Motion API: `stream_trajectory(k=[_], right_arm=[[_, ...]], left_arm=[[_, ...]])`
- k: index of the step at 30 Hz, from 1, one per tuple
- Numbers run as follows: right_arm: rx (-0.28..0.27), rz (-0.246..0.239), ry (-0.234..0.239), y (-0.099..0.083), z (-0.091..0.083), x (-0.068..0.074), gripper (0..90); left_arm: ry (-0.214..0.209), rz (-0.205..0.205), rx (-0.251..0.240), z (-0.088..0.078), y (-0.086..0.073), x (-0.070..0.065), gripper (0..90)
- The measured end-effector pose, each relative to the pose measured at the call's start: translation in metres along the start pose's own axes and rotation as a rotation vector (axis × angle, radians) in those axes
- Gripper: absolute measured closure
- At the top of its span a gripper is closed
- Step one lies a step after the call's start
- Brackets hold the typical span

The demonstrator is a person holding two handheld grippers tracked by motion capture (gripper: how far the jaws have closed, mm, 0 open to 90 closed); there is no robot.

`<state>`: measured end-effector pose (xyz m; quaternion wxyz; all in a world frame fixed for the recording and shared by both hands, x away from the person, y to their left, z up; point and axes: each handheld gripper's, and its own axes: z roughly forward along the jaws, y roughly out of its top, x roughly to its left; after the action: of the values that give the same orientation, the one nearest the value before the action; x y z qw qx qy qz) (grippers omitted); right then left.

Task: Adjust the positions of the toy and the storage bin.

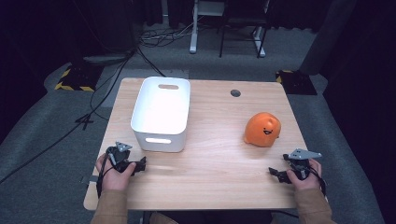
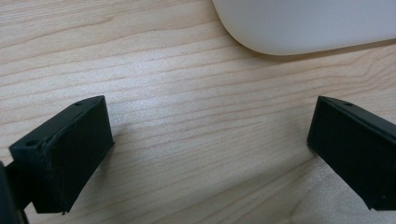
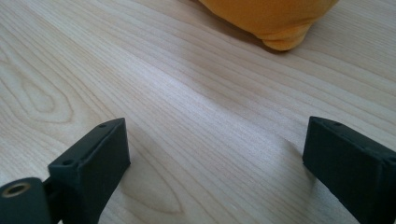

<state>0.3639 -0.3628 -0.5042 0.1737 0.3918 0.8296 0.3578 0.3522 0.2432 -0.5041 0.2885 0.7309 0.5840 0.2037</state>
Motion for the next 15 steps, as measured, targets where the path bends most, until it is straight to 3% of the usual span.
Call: stream_trajectory(k=[2, 4, 5, 6, 8, 15], right_arm=[[0.001, 0.001, 0.001, 0.0, 0.0, 0.0, 7.5], [0.001, 0.001, 0.0, 0.0, 0.0, 0.0, 7.4], [0.0, 0.001, 0.0, 0.0, 0.0, 0.0, 7.5], [0.0, 0.001, 0.0, 0.0, 0.0, 0.0, 7.5], [0.0, 0.001, 0.0, 0.0, 0.0, 0.0, 7.5], [0.001, 0.002, 0.0, 0.0, 0.0, 0.0, 7.5]], left_arm=[[0.003, -0.007, -0.007, -0.002, 0.001, 0.0, 6.3], [-0.004, -0.001, -0.009, -0.005, 0.005, 0.0, 21.3], [-0.01, -0.004, -0.005, -0.006, 0.006, -0.001, 21.0], [-0.016, -0.01, -0.012, -0.008, 0.008, -0.002, 15.3], [-0.025, -0.001, -0.024, -0.013, 0.012, -0.002, 19.8], [-0.048, 0.017, -0.044, -0.031, 0.025, -0.008, 18.0]])
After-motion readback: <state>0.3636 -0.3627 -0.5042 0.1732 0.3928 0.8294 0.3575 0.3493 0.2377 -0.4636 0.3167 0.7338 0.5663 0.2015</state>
